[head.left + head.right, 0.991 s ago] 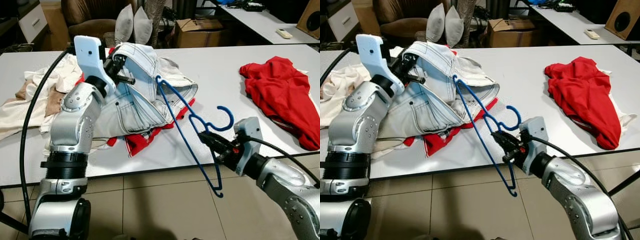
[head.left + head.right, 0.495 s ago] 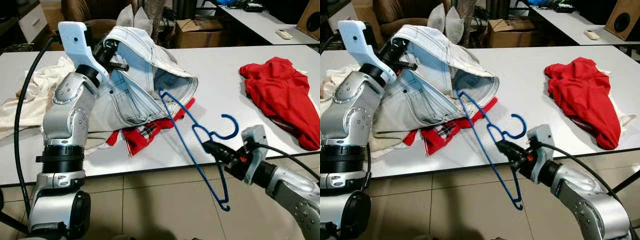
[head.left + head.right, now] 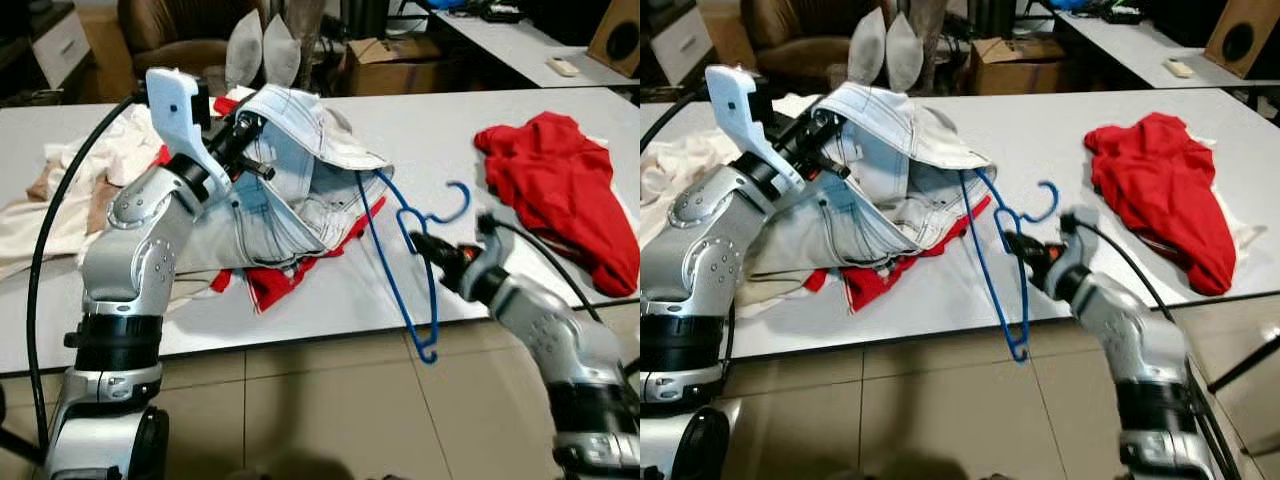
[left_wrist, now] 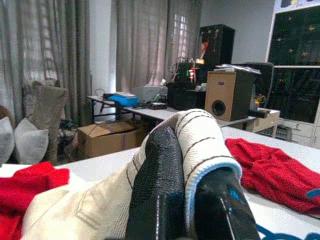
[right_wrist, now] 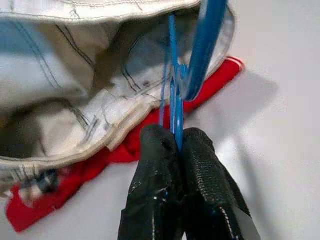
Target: Hang hanger
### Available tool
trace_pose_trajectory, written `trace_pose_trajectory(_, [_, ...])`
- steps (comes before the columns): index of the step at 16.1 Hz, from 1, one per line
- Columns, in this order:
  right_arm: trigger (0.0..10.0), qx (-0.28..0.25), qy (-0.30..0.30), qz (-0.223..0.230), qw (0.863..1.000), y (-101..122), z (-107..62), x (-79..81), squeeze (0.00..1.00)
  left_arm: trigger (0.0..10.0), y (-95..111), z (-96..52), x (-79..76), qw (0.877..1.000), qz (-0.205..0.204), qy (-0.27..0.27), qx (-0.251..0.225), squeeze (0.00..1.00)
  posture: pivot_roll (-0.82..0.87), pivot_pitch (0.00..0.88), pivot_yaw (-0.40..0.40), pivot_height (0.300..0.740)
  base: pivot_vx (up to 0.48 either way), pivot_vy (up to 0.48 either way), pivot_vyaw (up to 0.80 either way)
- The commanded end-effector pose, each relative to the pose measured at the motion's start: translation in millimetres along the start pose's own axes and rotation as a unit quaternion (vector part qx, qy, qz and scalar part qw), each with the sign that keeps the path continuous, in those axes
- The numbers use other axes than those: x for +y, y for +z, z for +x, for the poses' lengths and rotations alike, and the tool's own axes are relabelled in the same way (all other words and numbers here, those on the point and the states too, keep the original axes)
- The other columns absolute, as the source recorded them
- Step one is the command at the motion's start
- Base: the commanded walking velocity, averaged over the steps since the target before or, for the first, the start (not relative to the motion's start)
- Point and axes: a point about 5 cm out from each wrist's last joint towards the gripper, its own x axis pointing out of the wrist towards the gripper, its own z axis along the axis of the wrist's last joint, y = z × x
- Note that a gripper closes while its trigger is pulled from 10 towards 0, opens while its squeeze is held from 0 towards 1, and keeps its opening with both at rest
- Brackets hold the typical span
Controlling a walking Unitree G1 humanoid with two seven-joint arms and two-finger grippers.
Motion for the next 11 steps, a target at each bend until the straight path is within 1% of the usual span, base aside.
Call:
trace_pose_trajectory(1, [10.0,-0.026,0.010,0.024,0.999,11,13.0,-0.8,0.00,0.0,-4,-3.3,-1.3,1.000,0.017,-0.002,0.019,0.00,-0.08,0.000,-0.025,0.740,0.000,0.000,0.00])
trace_pose_trajectory(3, [10.0,-0.045,0.026,0.054,0.997,21,28.4,4.2,0.00,0.0,-20,-12.7,-0.7,0.996,0.051,-0.006,0.072,0.00,-0.07,0.002,-0.035,0.740,0.000,0.000,0.00])
trace_pose_trajectory(4, [10.0,-0.051,0.025,0.057,0.997,24,33.1,6.7,0.00,0.0,-26,-18.0,-1.4,0.993,0.064,-0.015,0.098,0.00,-0.07,0.003,-0.035,0.740,0.000,0.000,0.00])
trace_pose_trajectory(5, [10.0,-0.059,0.025,0.061,0.996,25,36.3,8.6,0.00,0.0,-30,-22.1,-2.0,0.991,0.069,-0.022,0.115,0.00,-0.07,0.005,-0.033,0.740,0.000,0.000,0.00])
trace_pose_trajectory(6, [10.0,-0.071,0.025,0.077,0.994,28,38.7,8.7,0.00,0.0,-32,-24.2,-2.7,0.989,0.070,-0.028,0.123,0.00,-0.07,0.007,-0.031,0.740,0.000,0.000,0.00])
trace_pose_trajectory(7, [10.0,-0.107,0.019,0.123,0.986,34,43.3,7.4,0.00,0.0,-37,-28.7,-5.4,0.986,0.071,-0.049,0.144,0.00,-0.07,0.008,-0.028,0.740,0.000,0.000,0.00])
trace_pose_trajectory(8, [10.0,-0.125,0.020,0.159,0.979,38,45.3,7.0,0.00,0.0,-40,-30.6,-6.3,0.983,0.074,-0.058,0.157,0.00,-0.07,0.009,-0.022,0.740,0.000,0.000,0.00])
trace_pose_trajectory(9, [10.0,-0.145,0.017,0.196,0.970,41,47.7,6.6,0.00,0.0,-43,-33.1,-9.8,0.979,0.080,-0.078,0.170,0.00,-0.07,0.009,-0.020,0.740,0.000,0.000,0.00])
trace_pose_trajectory(10, [10.0,-0.157,0.011,0.222,0.962,42,49.8,6.3,0.00,0.0,-45,-34.6,-14.4,0.976,0.081,-0.099,0.178,0.00,-0.07,0.010,-0.017,0.740,0.000,0.000,0.00])
trace_pose_trajectory(11, [10.0,-0.165,0.002,0.234,0.958,43,51.2,5.5,0.00,0.0,-44,-34.7,-16.2,0.975,0.079,-0.105,0.179,0.00,-0.06,0.009,-0.016,0.740,0.000,0.000,0.00])
